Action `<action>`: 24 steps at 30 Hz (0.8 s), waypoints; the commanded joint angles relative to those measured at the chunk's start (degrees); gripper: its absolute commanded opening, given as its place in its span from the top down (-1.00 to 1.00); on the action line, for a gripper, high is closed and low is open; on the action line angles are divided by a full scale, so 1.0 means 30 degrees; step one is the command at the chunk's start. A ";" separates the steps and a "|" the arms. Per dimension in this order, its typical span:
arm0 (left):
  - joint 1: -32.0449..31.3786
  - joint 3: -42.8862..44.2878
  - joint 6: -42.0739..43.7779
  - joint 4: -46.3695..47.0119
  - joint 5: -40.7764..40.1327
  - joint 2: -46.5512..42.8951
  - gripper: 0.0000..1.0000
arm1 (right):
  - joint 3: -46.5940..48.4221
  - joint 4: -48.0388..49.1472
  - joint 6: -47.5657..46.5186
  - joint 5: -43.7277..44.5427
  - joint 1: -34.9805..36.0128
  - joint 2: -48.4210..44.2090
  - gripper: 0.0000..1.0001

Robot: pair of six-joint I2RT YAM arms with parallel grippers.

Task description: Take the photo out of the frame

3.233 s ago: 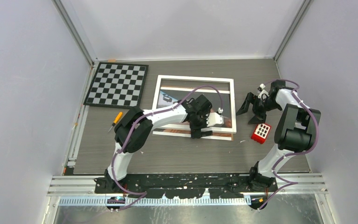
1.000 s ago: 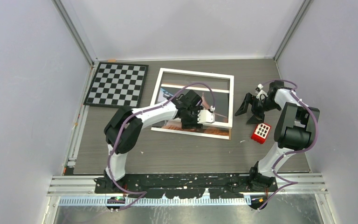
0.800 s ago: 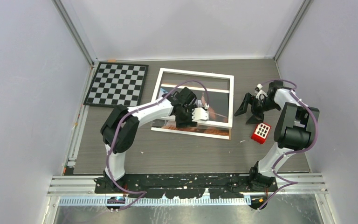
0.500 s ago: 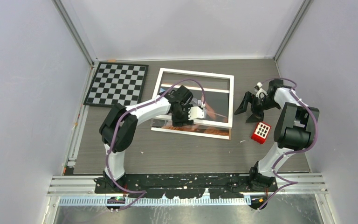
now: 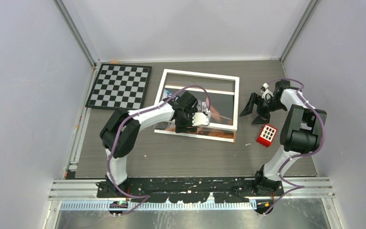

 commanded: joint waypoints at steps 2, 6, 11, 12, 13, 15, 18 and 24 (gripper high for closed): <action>0.0230 -0.0979 -0.0132 0.0391 -0.1315 0.0499 -0.46 | 0.0737 -0.0128 -0.0090 -0.0334 0.0105 0.0138 -0.72; 0.0348 -0.0689 -0.0271 0.0431 -0.1178 0.0729 -0.57 | 0.0812 -0.0169 -0.0133 -0.0309 0.0108 0.0168 -0.72; 0.0547 -0.0154 -0.0075 -0.0198 -0.0822 0.1118 -0.41 | 0.0786 -0.0152 -0.0148 -0.0293 0.0112 0.0210 -0.72; 0.0555 -0.0119 -0.0027 -0.0350 -0.0738 0.1152 -0.31 | 0.0763 -0.0150 -0.0123 -0.0305 0.0102 0.0219 -0.72; 0.0549 -0.0136 0.0045 -0.0427 -0.0661 0.1101 -0.22 | 0.0749 -0.0149 -0.0134 -0.0277 0.0108 0.0199 -0.72; 0.0556 -0.0259 0.0193 -0.0429 -0.0515 0.1004 -0.11 | 0.0724 -0.0128 -0.0120 -0.0251 0.0117 0.0184 -0.72; 0.0529 -0.0291 0.0207 -0.0597 -0.0441 0.0923 0.03 | 0.0639 -0.0093 -0.0124 -0.0248 0.0112 0.0143 -0.71; 0.0447 -0.0505 0.0303 -0.0808 -0.0553 0.0716 0.30 | 0.0549 -0.0042 -0.0106 -0.0270 0.0104 0.0150 -0.72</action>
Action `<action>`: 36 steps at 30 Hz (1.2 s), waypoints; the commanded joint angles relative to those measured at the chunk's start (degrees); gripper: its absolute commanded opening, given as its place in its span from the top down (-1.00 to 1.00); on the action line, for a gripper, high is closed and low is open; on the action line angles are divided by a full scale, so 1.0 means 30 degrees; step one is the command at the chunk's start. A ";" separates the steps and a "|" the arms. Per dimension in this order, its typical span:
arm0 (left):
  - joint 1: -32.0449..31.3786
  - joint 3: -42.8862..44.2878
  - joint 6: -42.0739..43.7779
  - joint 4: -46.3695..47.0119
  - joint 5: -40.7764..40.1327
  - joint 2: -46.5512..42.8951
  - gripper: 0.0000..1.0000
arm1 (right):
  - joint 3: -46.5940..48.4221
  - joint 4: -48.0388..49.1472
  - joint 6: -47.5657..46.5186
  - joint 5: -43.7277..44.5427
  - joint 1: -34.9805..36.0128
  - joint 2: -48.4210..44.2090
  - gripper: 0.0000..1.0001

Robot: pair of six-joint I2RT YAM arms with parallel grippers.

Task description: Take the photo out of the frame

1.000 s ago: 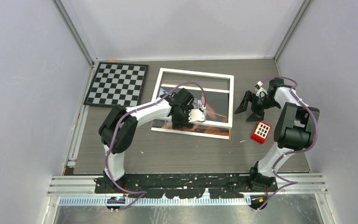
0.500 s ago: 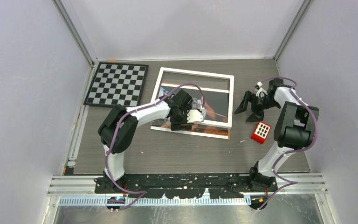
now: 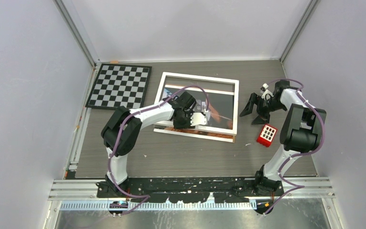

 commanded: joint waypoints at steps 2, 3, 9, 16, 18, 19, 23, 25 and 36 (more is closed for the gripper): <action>0.0026 -0.0445 0.0195 -0.0602 -0.0536 0.0280 0.26 | 0.0477 0.0002 -0.0069 -0.0275 0.0111 -0.0059 -0.72; 0.0009 -0.0483 0.0105 -0.0353 -0.0882 0.0280 0.22 | 0.0490 0.0009 -0.0091 -0.0277 0.0098 -0.0043 -0.72; 0.0046 -0.0032 -0.0235 0.0925 -0.2198 0.0300 0.19 | 0.0519 -0.0018 -0.0085 -0.0263 0.0093 -0.0054 -0.71; 0.0225 0.1008 -0.1758 0.1038 -0.1983 0.0122 0.21 | 0.0478 -0.0084 -0.0216 -0.0365 0.0177 -0.0200 -0.72; 0.0214 0.0997 -0.2422 0.1191 -0.1873 -0.0169 0.21 | 0.0485 -0.0082 -0.0247 -0.0365 0.0223 -0.0231 -0.71; 0.0242 0.0990 -0.2866 0.1292 -0.1921 -0.0274 0.20 | 0.0499 -0.0077 -0.0269 -0.0387 0.0267 -0.0255 -0.71; 0.0678 0.1283 -0.5030 0.0966 -0.2097 -0.0812 0.01 | 0.0591 -0.0107 -0.0313 -0.0405 0.0568 -0.0357 -0.71; 0.1468 0.1311 -0.7030 0.0631 -0.1212 -0.1573 -0.15 | 0.0674 -0.0131 -0.0647 -0.0369 0.0746 -0.0502 -0.70; 0.9606 -0.5107 -2.0306 0.1625 0.7755 -1.0017 -0.30 | 0.0352 0.0592 -0.2410 -0.0365 0.2857 -0.2644 -0.64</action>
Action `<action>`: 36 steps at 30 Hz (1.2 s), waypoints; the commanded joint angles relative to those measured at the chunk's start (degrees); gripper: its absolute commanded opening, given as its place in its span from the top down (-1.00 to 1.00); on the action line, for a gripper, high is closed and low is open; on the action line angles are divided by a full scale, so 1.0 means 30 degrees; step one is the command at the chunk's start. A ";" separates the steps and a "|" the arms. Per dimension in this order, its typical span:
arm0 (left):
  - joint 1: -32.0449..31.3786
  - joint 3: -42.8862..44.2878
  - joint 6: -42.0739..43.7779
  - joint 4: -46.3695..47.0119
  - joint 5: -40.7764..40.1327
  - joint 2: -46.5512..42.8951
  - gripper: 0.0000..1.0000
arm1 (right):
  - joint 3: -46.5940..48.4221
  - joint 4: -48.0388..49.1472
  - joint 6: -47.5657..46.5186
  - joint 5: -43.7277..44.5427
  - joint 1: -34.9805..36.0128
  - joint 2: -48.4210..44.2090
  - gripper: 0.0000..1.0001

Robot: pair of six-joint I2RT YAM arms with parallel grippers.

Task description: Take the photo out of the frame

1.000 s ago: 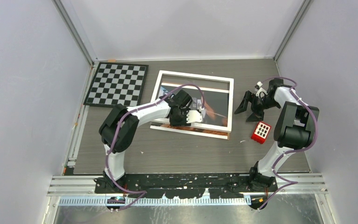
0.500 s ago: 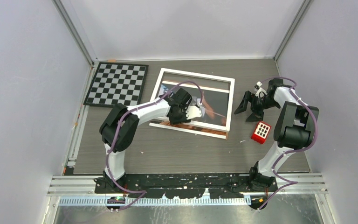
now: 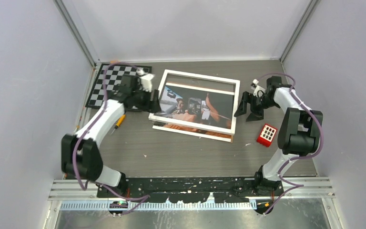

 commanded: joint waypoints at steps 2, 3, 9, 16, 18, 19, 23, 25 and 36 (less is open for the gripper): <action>0.2963 -0.3272 -0.5827 -0.0532 0.4696 -0.3298 -0.27 | -0.0153 0.0939 -0.1661 -0.0427 0.1865 -0.2719 -0.63; 0.3676 -0.3940 -0.6265 -0.0636 0.5214 -0.3571 -0.27 | -0.0327 0.1154 -0.1955 -0.0463 0.2300 -0.3108 -0.62; 0.6159 -0.7536 -1.0141 0.2300 0.8167 -0.2927 -0.18 | -0.1286 0.2871 -0.3583 0.0733 0.5691 -0.5120 -0.60; 0.6160 -0.9680 -1.2558 0.6851 0.7414 -0.1366 -0.08 | -0.1663 0.3288 -0.4731 0.1832 0.8301 -0.5363 -0.52; 0.6160 -0.9481 -1.2601 0.6918 0.7158 -0.0811 -0.03 | -0.1640 0.3311 -0.4579 0.1990 0.8618 -0.5320 -0.48; 0.6152 -0.9419 -1.2583 0.6945 0.7009 -0.0521 -0.02 | -0.1707 0.3417 -0.4546 0.2095 0.8813 -0.5407 -0.48; 0.6159 -0.9082 -1.2891 0.7270 0.6531 0.0766 0.05 | -0.2187 0.3855 -0.4743 0.2628 0.9429 -0.5867 -0.44; 0.6159 -0.8875 -1.3005 0.7396 0.6482 0.1227 0.06 | -0.2429 0.4033 -0.4938 0.2994 0.9850 -0.6137 -0.42; 0.6154 -0.7706 -1.3926 0.7983 0.6724 0.3030 0.21 | -0.4394 0.6192 -0.5999 0.5437 1.2421 -0.6763 -0.25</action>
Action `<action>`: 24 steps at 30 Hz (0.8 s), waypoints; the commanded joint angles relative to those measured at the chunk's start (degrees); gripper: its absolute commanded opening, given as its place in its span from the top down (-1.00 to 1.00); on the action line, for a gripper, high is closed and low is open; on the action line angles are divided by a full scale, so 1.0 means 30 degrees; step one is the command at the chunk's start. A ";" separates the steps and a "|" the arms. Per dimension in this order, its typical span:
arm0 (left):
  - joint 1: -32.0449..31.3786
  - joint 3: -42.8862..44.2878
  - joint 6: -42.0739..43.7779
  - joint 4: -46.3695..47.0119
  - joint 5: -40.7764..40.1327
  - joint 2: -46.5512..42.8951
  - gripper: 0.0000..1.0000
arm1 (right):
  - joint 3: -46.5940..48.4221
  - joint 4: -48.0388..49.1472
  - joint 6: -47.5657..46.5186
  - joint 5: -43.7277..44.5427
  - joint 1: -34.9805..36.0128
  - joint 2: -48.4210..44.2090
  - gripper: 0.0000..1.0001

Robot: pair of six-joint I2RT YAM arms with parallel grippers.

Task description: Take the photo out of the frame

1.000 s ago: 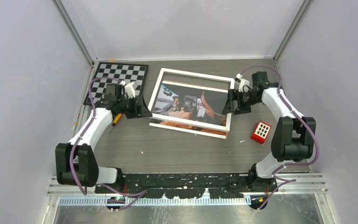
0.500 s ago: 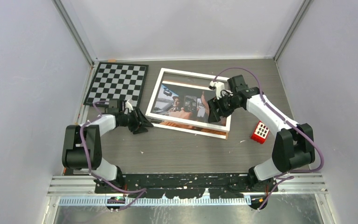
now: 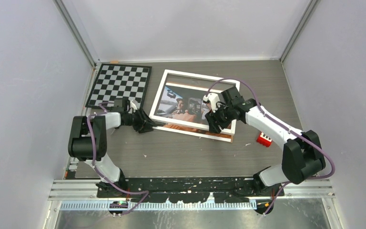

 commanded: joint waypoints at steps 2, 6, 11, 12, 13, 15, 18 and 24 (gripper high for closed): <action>-0.0012 0.0831 -0.0620 0.0949 0.0217 0.0487 0.26 | -0.0768 0.2144 -0.0920 0.1851 0.1093 -0.0528 -0.18; 0.0003 0.0701 -0.1068 0.1132 0.0776 0.0177 0.33 | -0.1410 0.3321 -0.1420 0.2811 0.2105 -0.0518 -0.06; 0.0003 0.0321 -0.1499 0.1115 0.0959 -0.0301 0.48 | -0.2162 0.4431 -0.2197 0.3258 0.3151 -0.0485 0.03; 0.0003 0.0302 -0.1582 0.1109 0.0965 -0.0381 0.49 | -0.2273 0.4566 -0.2371 0.3245 0.3312 -0.0447 0.04; -0.0011 0.0300 -0.1647 0.1108 0.0973 -0.0431 0.51 | -0.2360 0.4692 -0.2480 0.3258 0.3439 -0.0391 0.04; 0.0003 0.0329 -0.1823 0.1111 0.0891 -0.0417 0.54 | -0.2391 0.4860 -0.2580 0.3220 0.3661 -0.0218 0.04; 0.0003 0.0384 -0.2240 0.1369 0.0752 -0.0222 0.59 | -0.2344 0.5100 -0.2564 0.3055 0.3804 0.0035 0.04; -0.0318 0.0840 -0.2431 0.1620 0.0452 0.0482 0.57 | -0.2291 0.5669 -0.2563 0.2879 0.4056 0.0423 0.05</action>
